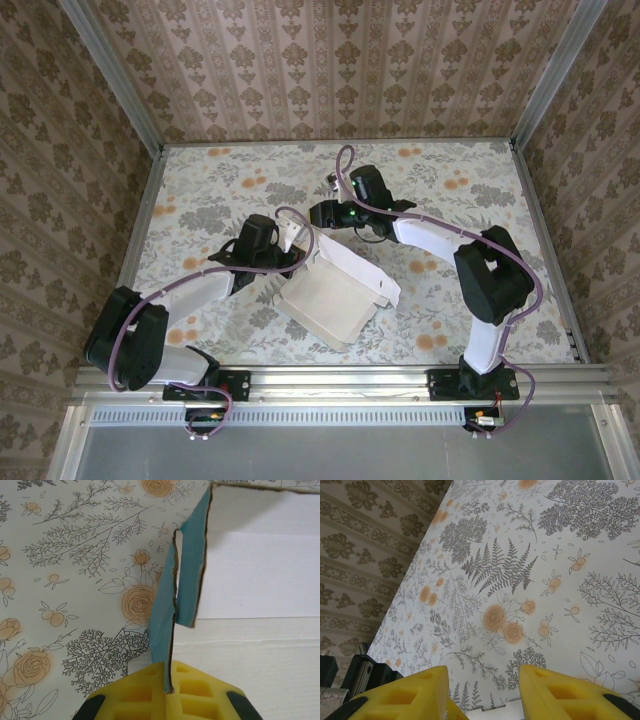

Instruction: Fold the paper box

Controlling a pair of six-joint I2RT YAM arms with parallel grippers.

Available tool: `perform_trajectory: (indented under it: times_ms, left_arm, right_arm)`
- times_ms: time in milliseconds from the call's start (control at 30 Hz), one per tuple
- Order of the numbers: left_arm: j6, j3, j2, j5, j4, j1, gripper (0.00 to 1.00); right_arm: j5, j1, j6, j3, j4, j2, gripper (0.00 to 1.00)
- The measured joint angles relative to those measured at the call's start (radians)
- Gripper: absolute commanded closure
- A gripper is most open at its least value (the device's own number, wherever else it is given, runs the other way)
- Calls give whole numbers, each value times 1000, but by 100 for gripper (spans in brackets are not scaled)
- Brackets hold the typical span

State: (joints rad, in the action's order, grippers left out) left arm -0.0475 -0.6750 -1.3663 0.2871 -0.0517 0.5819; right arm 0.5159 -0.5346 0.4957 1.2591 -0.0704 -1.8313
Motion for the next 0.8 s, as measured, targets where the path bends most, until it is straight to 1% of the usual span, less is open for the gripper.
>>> perform_trajectory:
  times_ms: [200,433,800]
  left_arm:
    - [1,0,0,0,0,0,100]
    - [1,0,0,0,0,0,100]
    - [1,0,0,0,0,0,100]
  right_arm:
    - [27,0,10,-14,-30,-3,53]
    - [7,7,24,-58,-39,-3,54]
    - [8,20,48,-76,-82,-3,53]
